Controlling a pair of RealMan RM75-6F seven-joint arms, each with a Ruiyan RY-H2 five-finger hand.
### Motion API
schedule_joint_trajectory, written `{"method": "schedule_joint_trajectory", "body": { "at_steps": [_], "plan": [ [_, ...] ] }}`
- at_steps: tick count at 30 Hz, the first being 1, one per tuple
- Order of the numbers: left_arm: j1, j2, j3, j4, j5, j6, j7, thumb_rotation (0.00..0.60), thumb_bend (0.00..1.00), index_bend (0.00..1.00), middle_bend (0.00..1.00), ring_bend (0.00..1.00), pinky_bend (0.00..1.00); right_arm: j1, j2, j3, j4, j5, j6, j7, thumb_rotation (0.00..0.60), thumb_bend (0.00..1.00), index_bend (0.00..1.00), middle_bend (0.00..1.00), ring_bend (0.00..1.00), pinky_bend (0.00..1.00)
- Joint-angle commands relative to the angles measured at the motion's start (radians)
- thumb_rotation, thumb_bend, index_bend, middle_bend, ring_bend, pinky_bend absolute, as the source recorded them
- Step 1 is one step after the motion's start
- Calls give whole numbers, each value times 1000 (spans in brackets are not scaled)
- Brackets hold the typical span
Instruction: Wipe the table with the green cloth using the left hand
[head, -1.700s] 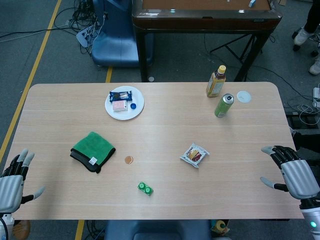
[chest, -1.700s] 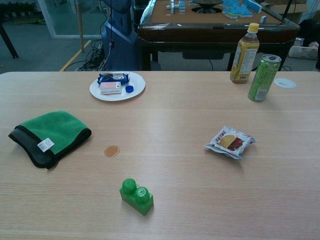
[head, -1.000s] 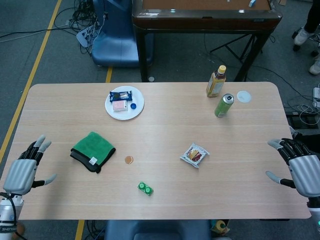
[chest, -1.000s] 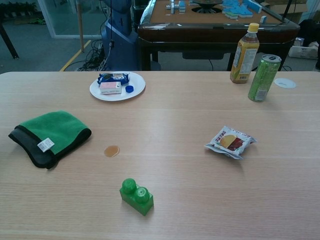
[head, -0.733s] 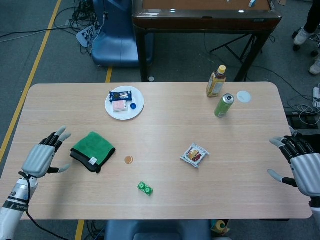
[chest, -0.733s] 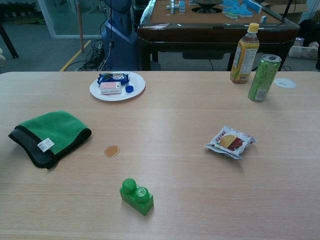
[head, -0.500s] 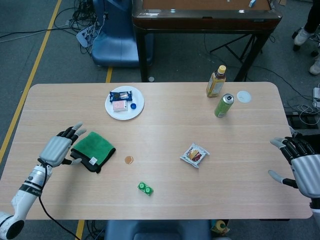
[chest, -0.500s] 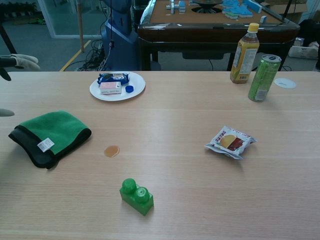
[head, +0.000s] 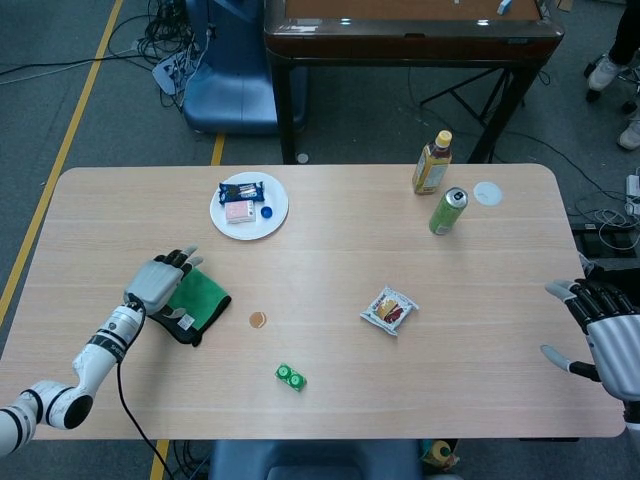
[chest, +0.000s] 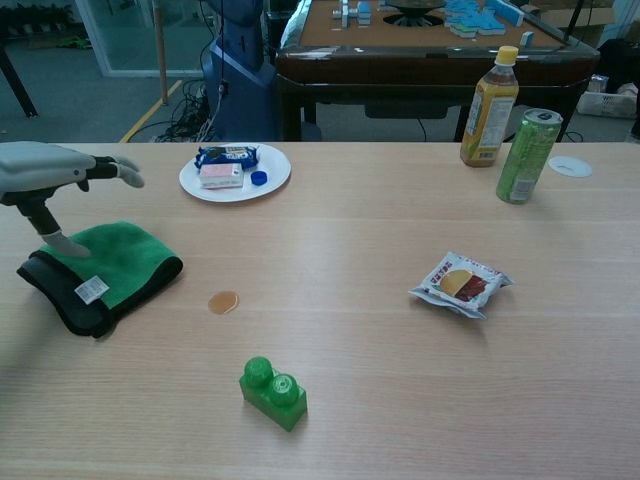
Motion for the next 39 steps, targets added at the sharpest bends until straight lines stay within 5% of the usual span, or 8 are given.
{"method": "schedule_joint_trajectory", "body": {
  "at_steps": [1,23,28,32,39],
  "plan": [
    [-22,-21,12,27,-36,-29,43,600,138,109,24,87,200,-5,-2,-1,5,3,4,6,600,198,225,258,191,195],
    [-91,-127,67,166,-196,-97,199,600,138,80,23,82,200,-15,-14,0,39,26,-3,37,600,198,225,258,191,195],
    [-105,-144,83,185,-218,-111,233,600,138,155,27,90,201,-16,-15,1,40,31,-6,36,600,199,225,258,191,195],
    [-103,-156,92,194,-210,-95,229,600,137,284,126,171,244,-18,-15,2,41,32,-6,35,600,199,225,258,191,195],
    [-86,-156,97,201,-120,-35,133,600,138,507,427,460,575,-17,-17,3,42,31,-6,36,600,199,225,258,191,195]
  ]
}}
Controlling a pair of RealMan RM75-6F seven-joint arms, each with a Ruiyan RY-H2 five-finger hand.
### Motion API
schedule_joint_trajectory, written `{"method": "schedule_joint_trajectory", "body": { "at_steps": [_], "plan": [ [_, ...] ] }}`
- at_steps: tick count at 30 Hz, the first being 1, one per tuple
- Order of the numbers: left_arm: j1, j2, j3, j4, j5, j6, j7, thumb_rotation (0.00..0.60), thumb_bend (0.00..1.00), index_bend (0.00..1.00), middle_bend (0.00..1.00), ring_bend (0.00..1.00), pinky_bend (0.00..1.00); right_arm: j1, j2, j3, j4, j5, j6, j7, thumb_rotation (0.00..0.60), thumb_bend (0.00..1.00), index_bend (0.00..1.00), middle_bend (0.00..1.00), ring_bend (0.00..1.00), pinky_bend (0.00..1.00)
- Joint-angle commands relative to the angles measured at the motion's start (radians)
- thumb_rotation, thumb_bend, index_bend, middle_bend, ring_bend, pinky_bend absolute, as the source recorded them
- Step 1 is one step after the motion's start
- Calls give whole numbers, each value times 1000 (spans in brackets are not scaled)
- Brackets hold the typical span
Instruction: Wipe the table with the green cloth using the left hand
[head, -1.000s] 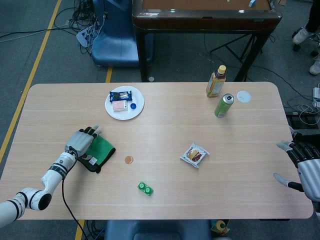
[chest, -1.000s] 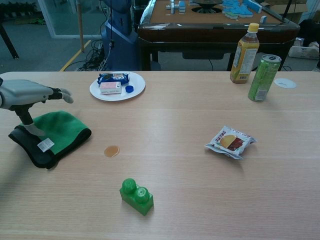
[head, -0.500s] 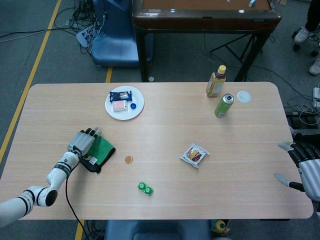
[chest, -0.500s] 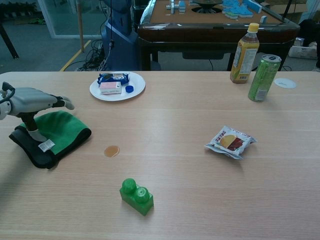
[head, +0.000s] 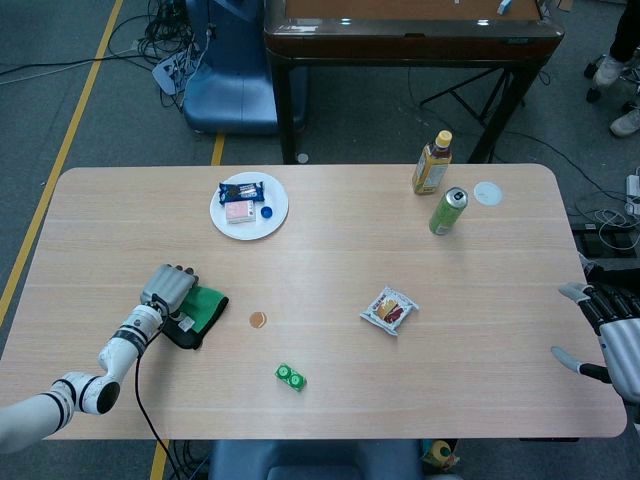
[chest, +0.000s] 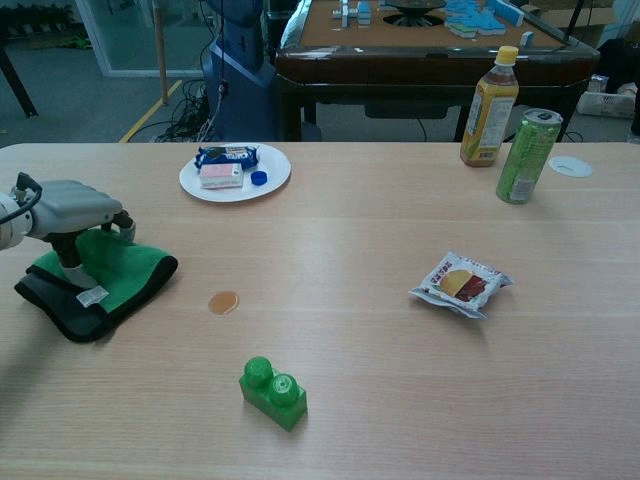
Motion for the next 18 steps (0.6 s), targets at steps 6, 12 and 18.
{"method": "schedule_joint_trajectory", "body": {
  "at_steps": [6,12,18],
  "plan": [
    [20,2,7,0,108,67,-135,600,138,584,568,579,749,1,-3,1,1,-3,-1,1,600,198,225,258,191,195],
    [13,14,-5,-58,154,78,-235,600,138,595,619,626,821,-2,2,0,-5,-6,5,-2,600,198,226,258,191,195],
    [-6,-20,-13,-59,183,80,-272,600,138,597,630,640,857,-8,5,-2,-6,-7,9,0,600,198,226,258,191,195]
  ]
}}
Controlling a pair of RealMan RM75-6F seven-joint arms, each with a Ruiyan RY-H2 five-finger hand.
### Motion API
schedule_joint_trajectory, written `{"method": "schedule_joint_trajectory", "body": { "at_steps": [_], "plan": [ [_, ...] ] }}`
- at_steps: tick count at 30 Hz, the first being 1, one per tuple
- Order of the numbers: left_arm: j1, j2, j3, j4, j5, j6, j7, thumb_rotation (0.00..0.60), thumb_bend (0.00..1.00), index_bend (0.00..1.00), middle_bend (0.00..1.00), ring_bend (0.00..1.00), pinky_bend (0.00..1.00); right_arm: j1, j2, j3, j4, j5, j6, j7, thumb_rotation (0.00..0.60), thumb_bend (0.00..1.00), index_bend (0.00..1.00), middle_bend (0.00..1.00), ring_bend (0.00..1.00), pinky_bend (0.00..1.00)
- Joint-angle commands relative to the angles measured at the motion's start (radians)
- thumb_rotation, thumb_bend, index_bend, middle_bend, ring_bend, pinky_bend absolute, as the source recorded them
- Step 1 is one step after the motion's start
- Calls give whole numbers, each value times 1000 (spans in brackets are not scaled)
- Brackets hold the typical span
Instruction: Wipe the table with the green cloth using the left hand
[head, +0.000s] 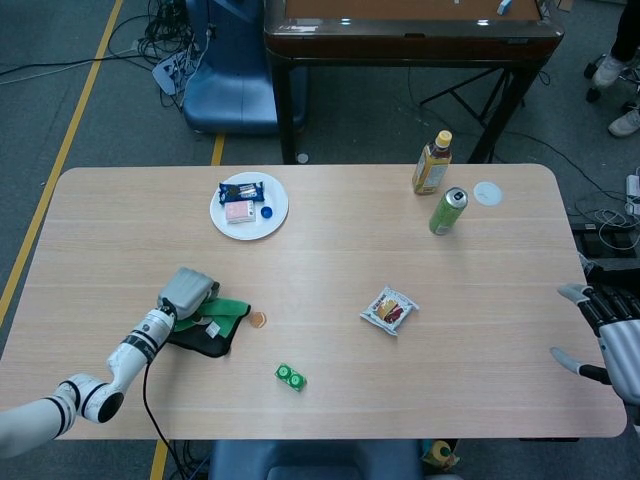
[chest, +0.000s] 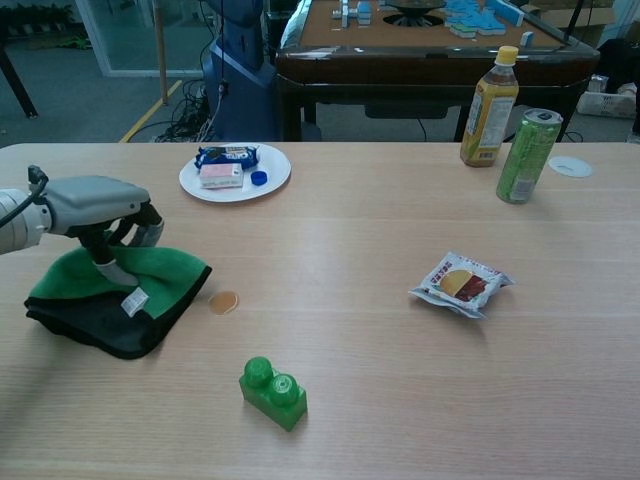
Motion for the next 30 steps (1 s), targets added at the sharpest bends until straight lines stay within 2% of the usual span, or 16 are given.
{"method": "schedule_joint_trajectory", "body": {
  "at_steps": [1,12,20,22,26,30],
  "plan": [
    [-10,-20,-6,5,11,3,-15,600,138,597,631,642,861,-3,2,-1,0,0,3,1,600,198,225,258,191,195],
    [-53,-112,-23,40,5,-36,-27,600,138,581,632,643,871,-11,7,-4,2,-2,10,9,600,198,225,258,191,195],
    [-84,-153,-51,-10,10,-31,-44,600,138,573,631,640,872,-15,8,-5,4,-5,14,13,600,198,225,258,191,195],
    [-94,-163,-50,-10,10,-34,-20,600,138,569,631,637,872,-16,9,-5,4,-5,15,14,600,198,225,258,191,195],
    [-117,-210,-33,61,17,-33,98,600,138,561,631,629,871,-23,10,-6,8,-3,24,21,600,198,226,258,191,195],
    [-116,-226,-29,108,-10,-42,152,600,138,559,630,626,871,-31,12,-8,13,-2,31,28,600,198,226,258,191,195]
  ]
}}
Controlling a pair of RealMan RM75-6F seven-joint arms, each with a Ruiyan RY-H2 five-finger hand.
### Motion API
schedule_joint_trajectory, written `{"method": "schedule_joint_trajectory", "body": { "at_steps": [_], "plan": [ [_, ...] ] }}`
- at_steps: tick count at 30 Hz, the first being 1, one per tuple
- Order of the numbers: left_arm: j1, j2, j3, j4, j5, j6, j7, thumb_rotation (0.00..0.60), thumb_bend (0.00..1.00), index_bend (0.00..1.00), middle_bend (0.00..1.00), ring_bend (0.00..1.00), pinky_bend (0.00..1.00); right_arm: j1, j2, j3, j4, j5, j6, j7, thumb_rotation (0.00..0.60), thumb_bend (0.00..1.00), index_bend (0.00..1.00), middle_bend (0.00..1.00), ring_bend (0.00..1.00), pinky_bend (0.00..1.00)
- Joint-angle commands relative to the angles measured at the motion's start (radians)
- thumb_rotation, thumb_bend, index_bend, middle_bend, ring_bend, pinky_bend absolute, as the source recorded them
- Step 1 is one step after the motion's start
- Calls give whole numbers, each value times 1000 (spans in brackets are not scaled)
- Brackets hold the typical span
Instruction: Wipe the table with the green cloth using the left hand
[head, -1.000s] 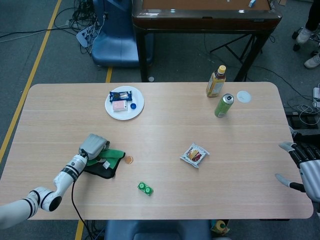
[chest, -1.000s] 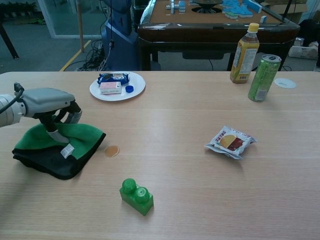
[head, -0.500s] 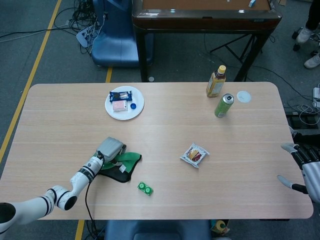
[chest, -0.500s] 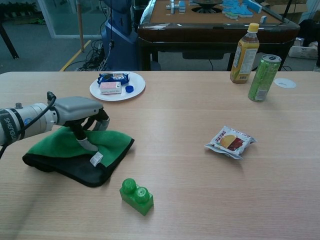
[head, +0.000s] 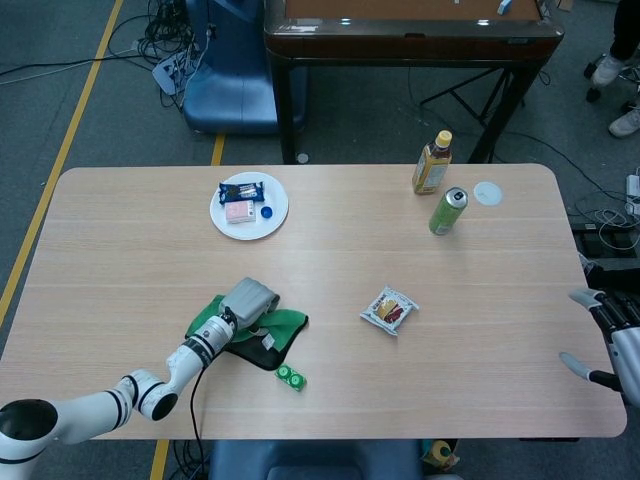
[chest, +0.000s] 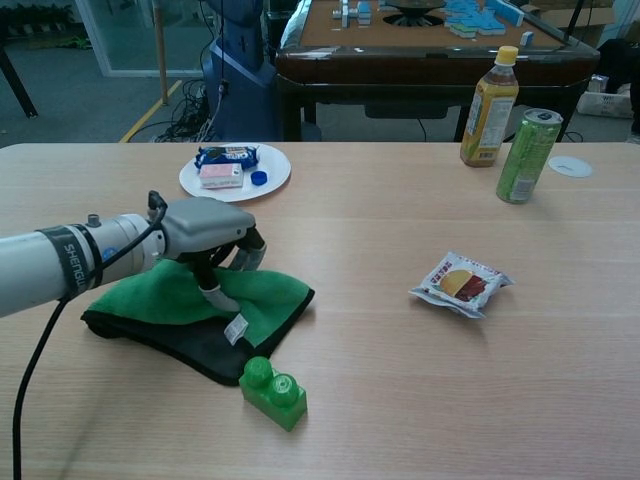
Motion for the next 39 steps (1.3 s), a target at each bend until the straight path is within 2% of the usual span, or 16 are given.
{"method": "schedule_joint_trajectory", "body": {
  "at_steps": [1,13,22,27,39],
  "plan": [
    [-5,-22,9,47,-23,-8,52,600,138,558,630,626,871,-3,1,-1,3,1,3,4,600,198,226,258,191,195],
    [15,19,15,102,-69,11,172,600,137,559,629,626,871,1,-3,1,6,-8,-1,11,600,198,225,258,191,195],
    [31,55,-12,123,-152,-3,215,600,138,560,629,626,871,-1,-5,0,10,-10,1,16,600,198,226,258,191,195],
    [27,50,-7,75,-153,-10,217,600,138,560,629,626,871,-6,-4,-1,12,-10,8,19,600,198,225,258,191,195],
    [1,7,33,-77,-59,22,233,600,138,560,629,626,871,-21,-1,-5,13,-10,24,19,600,199,225,258,191,195]
  ]
}}
